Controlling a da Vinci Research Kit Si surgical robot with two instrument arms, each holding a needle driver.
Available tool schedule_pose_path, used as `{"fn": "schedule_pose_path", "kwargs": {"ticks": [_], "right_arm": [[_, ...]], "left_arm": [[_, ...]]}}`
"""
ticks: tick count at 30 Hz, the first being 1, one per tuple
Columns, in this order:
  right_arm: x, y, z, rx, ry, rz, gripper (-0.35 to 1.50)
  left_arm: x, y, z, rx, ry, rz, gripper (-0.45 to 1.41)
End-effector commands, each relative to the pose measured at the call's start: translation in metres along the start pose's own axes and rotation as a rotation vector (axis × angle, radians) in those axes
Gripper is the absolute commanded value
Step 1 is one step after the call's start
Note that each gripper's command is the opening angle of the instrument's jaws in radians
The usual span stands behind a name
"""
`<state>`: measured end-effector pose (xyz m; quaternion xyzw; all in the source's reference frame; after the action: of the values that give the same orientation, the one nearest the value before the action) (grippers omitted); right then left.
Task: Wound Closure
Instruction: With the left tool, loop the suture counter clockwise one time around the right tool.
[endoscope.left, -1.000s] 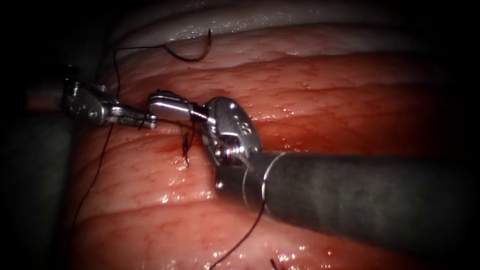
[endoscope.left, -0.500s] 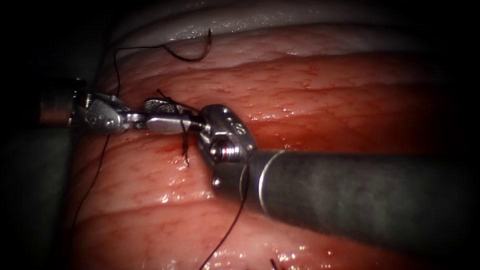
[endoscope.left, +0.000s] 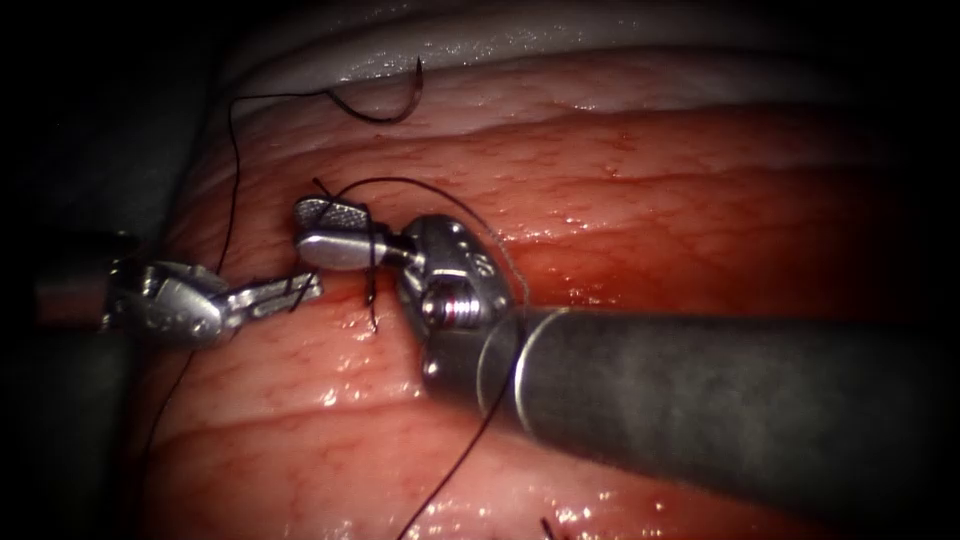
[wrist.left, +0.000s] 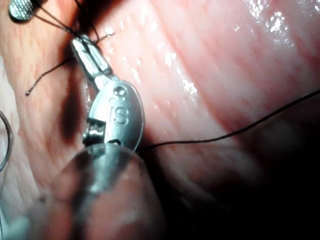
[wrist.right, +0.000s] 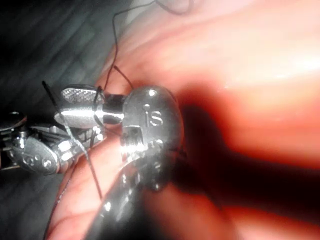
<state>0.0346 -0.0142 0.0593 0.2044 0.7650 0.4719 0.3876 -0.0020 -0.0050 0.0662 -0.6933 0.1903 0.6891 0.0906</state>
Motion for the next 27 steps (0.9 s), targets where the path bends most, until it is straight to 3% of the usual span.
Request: {"fn": "schedule_pose_path", "kwargs": {"ticks": [1, 4, 8, 10, 11, 12, 15, 17, 24, 26, 27], "right_arm": [[-0.0007, 0.0005, 0.0005, 0.008, -0.006, -0.004, 0.69], [-0.0007, 0.0005, 0.0006, 0.010, -0.006, -0.004, 1.01], [-0.0007, 0.0004, 0.0006, 0.010, -0.009, -0.005, 1.08], [-0.0007, 0.0003, 0.0005, 0.011, -0.009, -0.010, 0.88], [-0.0007, 0.0003, 0.0005, 0.010, -0.015, -0.023, 0.69], [-0.0007, 0.0003, 0.0005, 0.009, -0.014, -0.029, 0.64], [-0.0007, 0.0004, 0.0005, 0.009, -0.017, -0.036, -0.06], [-0.0007, 0.0004, 0.0005, 0.010, -0.026, -0.038, -0.33], [-0.0012, -0.0003, 0.0002, -0.182, -0.046, -0.034, -0.35], [-0.0013, -0.0006, 0.0001, -0.231, -0.060, -0.045, -0.16], [-0.0013, -0.0008, 0.0000, -0.262, -0.064, -0.057, 0.04]], "left_arm": [[-0.0002, 0.0002, 0.0005, 0.003, 0.005, 0.000, -0.45], [0.0001, 0.0002, 0.0005, 0.001, 0.016, 0.000, -0.45], [0.0002, 0.0002, 0.0007, 0.018, 0.023, -0.013, -0.45], [0.0002, 0.0003, 0.0006, 0.030, 0.027, -0.012, -0.45], [0.0004, 0.0005, 0.0005, 0.040, 0.033, -0.009, -0.45], [0.0005, 0.0007, 0.0005, 0.043, 0.033, -0.008, -0.45], [0.0008, 0.0013, 0.0004, 0.054, 0.034, -0.002, -0.45], [0.0010, 0.0015, 0.0003, 0.055, 0.032, -0.006, -0.45], [0.0025, 0.0018, 0.0001, 0.095, -0.070, 0.127, -0.45], [0.0028, 0.0019, 0.0001, 0.111, -0.115, 0.176, -0.45], [0.0029, 0.0020, 0.0001, 0.120, -0.138, 0.198, -0.45]]}}
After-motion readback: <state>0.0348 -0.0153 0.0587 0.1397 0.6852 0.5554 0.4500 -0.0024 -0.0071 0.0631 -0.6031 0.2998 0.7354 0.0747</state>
